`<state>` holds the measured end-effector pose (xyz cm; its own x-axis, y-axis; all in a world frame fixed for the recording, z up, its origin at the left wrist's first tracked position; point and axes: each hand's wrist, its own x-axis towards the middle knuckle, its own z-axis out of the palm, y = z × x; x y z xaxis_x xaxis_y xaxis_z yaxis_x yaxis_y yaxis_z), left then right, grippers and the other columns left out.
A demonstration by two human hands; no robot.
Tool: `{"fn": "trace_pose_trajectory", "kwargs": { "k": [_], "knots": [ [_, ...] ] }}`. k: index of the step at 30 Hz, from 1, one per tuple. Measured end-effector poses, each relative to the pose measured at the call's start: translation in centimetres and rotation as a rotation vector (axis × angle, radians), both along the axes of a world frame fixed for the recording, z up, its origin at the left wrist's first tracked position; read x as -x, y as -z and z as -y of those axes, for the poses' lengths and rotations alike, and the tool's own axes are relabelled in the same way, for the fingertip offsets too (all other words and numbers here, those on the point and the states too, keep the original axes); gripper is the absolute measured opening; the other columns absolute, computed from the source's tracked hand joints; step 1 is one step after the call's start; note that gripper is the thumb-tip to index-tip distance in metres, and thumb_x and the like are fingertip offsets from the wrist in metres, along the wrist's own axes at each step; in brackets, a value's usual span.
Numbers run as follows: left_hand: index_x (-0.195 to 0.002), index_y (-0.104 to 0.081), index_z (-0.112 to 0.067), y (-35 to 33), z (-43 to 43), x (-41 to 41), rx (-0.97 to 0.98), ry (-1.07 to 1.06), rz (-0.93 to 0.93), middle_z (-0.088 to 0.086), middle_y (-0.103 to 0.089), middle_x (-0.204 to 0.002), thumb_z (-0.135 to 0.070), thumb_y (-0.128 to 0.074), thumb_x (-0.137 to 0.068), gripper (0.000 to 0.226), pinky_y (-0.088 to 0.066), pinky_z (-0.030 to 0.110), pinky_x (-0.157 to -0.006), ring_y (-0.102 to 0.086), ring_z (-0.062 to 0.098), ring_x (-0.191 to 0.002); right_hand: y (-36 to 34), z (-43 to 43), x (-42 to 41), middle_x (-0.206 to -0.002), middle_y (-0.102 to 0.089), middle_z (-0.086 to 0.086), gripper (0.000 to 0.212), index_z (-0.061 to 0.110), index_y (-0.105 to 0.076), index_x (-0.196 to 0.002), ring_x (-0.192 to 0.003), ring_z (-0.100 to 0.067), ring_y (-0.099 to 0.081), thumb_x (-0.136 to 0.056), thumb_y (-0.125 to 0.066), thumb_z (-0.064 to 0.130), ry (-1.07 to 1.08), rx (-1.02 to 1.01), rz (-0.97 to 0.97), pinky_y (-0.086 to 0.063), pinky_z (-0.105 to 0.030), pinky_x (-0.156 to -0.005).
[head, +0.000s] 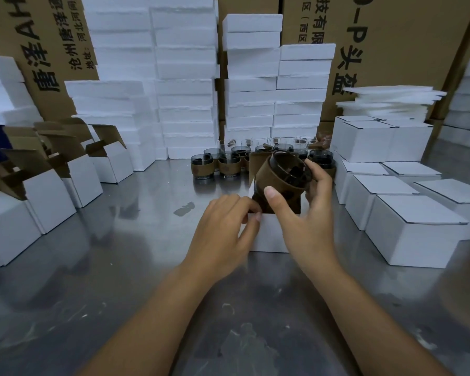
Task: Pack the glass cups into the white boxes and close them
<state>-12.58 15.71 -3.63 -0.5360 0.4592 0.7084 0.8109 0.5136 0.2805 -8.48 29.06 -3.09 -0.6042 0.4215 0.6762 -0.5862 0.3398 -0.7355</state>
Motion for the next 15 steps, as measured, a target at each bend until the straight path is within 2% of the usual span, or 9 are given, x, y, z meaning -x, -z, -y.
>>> {"fn": "trace_pose_trajectory", "kwargs": {
  "k": [3,5,7,9,11,13,15],
  "knots": [
    [-0.088,-0.058,-0.017,0.0,-0.08,-0.11,-0.004,0.001,-0.013,-0.006,-0.054,-0.077,-0.027,-0.049,-0.089,0.014,-0.036,0.024,-0.069,-0.046,0.01,-0.074,0.18,0.11,0.08,-0.114,-0.05,0.042,0.063,0.043,-0.032,-0.128,-0.114,0.017,-0.044,-0.077,-0.068,0.036,0.025,-0.052,0.039,-0.033,-0.001,-0.09],
    [-0.084,-0.056,-0.016,0.06,-0.08,-0.05,-0.017,0.013,-0.022,-0.008,-0.05,-0.075,-0.026,-0.052,-0.088,0.011,-0.034,0.024,-0.067,-0.044,0.009,-0.071,0.32,0.17,0.02,-0.128,-0.047,0.026,0.071,0.04,-0.028,-0.137,-0.124,0.006,-0.041,-0.077,-0.067,0.038,0.064,-0.126,0.066,-0.033,-0.012,-0.101],
    [-0.082,-0.054,-0.016,0.11,-0.08,0.02,-0.025,0.023,-0.016,-0.009,-0.048,-0.074,-0.027,-0.056,-0.087,0.012,-0.033,0.023,-0.065,-0.042,0.008,-0.07,0.38,0.12,-0.15,-0.133,-0.044,0.013,0.071,0.043,-0.025,-0.136,-0.127,-0.007,-0.041,-0.079,-0.066,0.034,0.095,-0.217,0.058,-0.036,-0.026,-0.104],
    [-0.081,-0.053,-0.016,0.18,-0.06,0.11,-0.043,0.031,-0.013,-0.009,-0.047,-0.072,-0.028,-0.058,-0.086,0.013,-0.033,0.022,-0.064,-0.041,0.007,-0.069,0.39,0.13,-0.33,-0.129,-0.046,0.007,0.059,0.045,-0.032,-0.126,-0.123,-0.016,-0.045,-0.079,-0.065,0.03,0.115,-0.299,0.049,-0.041,-0.039,-0.102],
    [-0.08,-0.052,-0.016,0.23,-0.03,0.13,-0.062,0.037,-0.017,-0.01,-0.045,-0.071,-0.027,-0.058,-0.085,0.014,-0.033,0.022,-0.063,-0.04,0.007,-0.068,0.43,0.08,-0.33,-0.123,-0.049,0.002,0.038,0.04,-0.042,-0.109,-0.123,-0.022,-0.045,-0.08,-0.064,0.029,0.131,-0.345,0.069,-0.042,-0.047,-0.098],
    [-0.081,-0.052,-0.016,0.28,0.01,0.17,-0.069,0.04,-0.015,-0.01,-0.045,-0.071,-0.027,-0.06,-0.084,0.014,-0.034,0.021,-0.063,-0.04,0.007,-0.069,0.42,-0.01,-0.31,-0.121,-0.05,-0.003,0.031,0.041,-0.043,-0.096,-0.123,-0.025,-0.044,-0.079,-0.065,0.026,0.132,-0.348,0.085,-0.042,-0.044,-0.098],
    [-0.081,-0.052,-0.017,0.33,0.03,0.22,-0.076,0.046,-0.008,-0.013,-0.043,-0.072,-0.028,-0.06,-0.084,0.013,-0.034,0.019,-0.063,-0.04,0.007,-0.069,0.36,-0.14,-0.31,-0.126,-0.047,-0.002,0.035,0.046,-0.042,-0.091,-0.125,-0.02,-0.043,-0.081,-0.067,0.024,0.125,-0.346,0.105,-0.04,-0.026,-0.097]
  ]
}}
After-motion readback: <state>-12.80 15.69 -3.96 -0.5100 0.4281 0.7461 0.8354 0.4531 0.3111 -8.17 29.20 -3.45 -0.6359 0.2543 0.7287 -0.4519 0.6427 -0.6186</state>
